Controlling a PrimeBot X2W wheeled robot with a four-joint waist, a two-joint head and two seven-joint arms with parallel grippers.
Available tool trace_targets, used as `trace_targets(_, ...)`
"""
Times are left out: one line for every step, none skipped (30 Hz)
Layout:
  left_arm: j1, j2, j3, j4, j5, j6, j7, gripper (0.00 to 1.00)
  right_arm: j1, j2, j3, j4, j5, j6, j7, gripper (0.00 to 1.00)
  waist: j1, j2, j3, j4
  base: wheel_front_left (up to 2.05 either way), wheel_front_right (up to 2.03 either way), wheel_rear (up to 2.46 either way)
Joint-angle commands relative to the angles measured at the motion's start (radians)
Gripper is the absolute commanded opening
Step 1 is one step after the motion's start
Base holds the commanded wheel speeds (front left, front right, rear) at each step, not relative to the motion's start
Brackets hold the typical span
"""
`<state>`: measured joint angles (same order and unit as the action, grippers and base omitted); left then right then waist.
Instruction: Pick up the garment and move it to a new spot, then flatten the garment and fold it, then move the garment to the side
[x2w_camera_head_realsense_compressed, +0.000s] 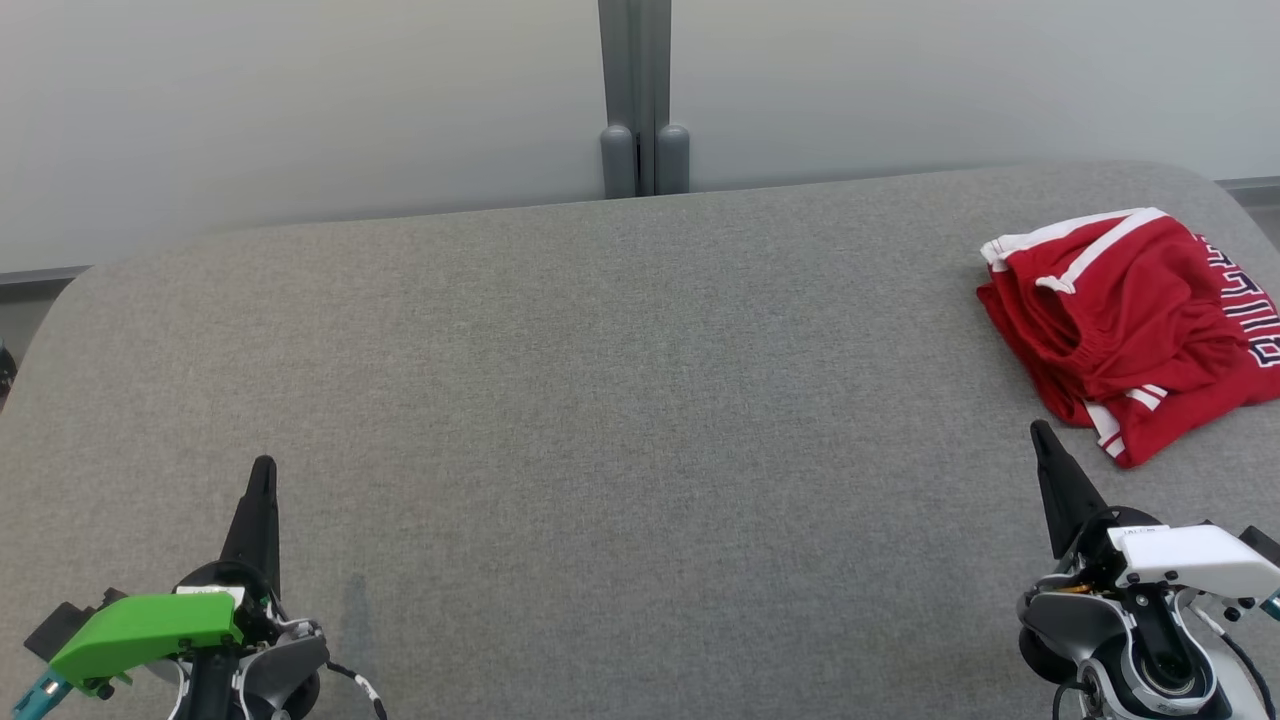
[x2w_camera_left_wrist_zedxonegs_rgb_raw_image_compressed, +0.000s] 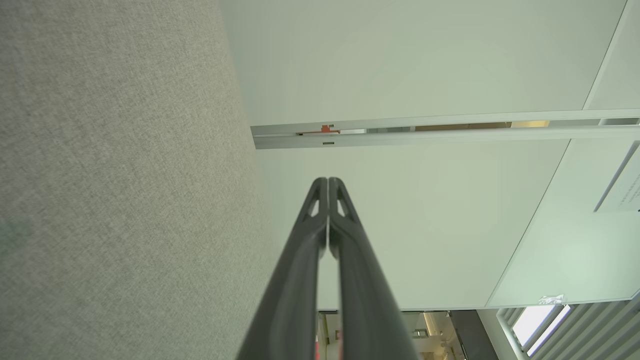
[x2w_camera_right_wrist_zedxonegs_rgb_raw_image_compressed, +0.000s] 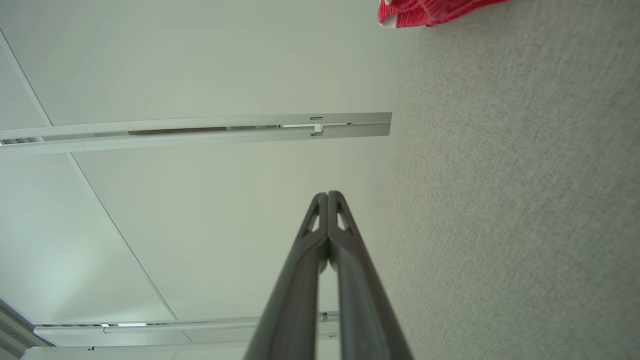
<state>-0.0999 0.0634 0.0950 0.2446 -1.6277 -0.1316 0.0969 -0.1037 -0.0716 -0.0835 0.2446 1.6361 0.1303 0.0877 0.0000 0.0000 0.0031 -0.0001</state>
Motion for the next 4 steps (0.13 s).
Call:
trace_targets(-0.014, 0.0, 0.004, 0.001, -0.002, -0.003, 0.005, 0.0, -0.007, 0.001, -0.003, 0.002, 0.001, 0.001, 0.006, 0.0, 0.0, 0.0, 0.0, 0.0, 0.0, 0.0, 0.0)
trace_targets(-0.014, -0.001, 0.004, 0.001, -0.002, -0.003, 0.006, 0.0, -0.007, 0.002, -0.003, 0.002, 0.001, 0.001, 0.006, 0.0, 0.0, 0.0, 0.0, 0.0, 0.0, 0.0, 0.0)
trace_targets(-0.014, -0.001, 0.004, 0.001, -0.001, -0.003, 0.004, 0.0, -0.007, 0.002, -0.004, 0.002, 0.0, 0.001, 0.007, 0.0, 0.0, 0.0, 0.0, 0.0, 0.0, 0.0, 0.0)
trace_targets(-0.013, -0.001, 0.004, 0.001, -0.001, -0.003, 0.004, 0.0, -0.007, 0.002, -0.004, 0.002, 0.0, 0.001, 0.007, 0.0, 0.0, 0.0, 0.0, 0.0, 0.0, 0.0, 0.0)
